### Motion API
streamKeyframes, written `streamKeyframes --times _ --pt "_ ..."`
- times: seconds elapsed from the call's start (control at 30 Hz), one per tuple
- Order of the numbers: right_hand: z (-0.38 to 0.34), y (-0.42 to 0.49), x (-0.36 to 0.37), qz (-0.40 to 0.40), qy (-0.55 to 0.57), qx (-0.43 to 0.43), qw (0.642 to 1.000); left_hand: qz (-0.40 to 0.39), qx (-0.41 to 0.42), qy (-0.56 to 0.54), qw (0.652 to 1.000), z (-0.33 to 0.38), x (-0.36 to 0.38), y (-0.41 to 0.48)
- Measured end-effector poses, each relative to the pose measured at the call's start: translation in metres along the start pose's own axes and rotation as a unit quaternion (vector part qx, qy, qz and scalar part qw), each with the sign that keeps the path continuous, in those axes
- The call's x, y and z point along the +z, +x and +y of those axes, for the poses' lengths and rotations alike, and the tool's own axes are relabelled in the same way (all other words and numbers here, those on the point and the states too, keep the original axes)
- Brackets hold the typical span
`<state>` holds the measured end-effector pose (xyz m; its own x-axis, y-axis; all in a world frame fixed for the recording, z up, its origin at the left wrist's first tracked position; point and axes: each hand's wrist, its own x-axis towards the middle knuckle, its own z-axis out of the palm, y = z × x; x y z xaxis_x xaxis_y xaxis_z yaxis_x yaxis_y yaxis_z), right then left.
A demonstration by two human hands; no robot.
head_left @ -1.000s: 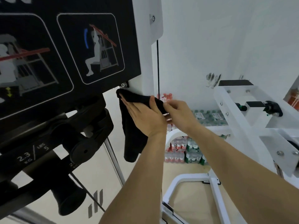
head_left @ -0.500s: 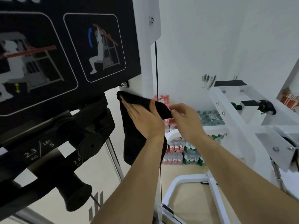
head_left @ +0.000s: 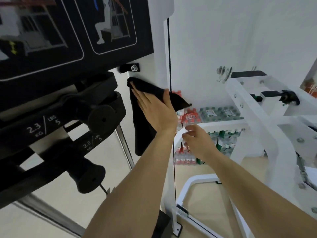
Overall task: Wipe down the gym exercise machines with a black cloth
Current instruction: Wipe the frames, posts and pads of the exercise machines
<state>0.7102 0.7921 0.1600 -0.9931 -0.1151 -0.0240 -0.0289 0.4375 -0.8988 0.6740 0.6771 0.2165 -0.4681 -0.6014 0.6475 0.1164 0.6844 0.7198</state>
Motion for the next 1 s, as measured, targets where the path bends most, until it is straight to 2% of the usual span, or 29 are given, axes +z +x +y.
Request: streamKeyframes --times 0.27,0.47,0.83,1.0 --pt "0.037 -0.013 0.038 -0.043 -0.06 0.026 0.997 -0.02 0.002 0.005 1.0 -0.058 0.018 -0.048" --pt "0.065 -0.003 0.062 -0.021 -0.078 0.045 0.996 -0.025 0.017 0.0 1.0 -0.097 0.03 -0.076" --pt "0.088 0.001 0.091 -0.007 -0.183 -0.068 0.981 -0.019 0.078 0.018 0.997 -0.134 0.04 -0.097" --pt "0.08 0.013 0.077 0.026 -0.198 -0.097 0.975 0.03 0.126 -0.011 0.992 -0.103 0.034 -0.059"
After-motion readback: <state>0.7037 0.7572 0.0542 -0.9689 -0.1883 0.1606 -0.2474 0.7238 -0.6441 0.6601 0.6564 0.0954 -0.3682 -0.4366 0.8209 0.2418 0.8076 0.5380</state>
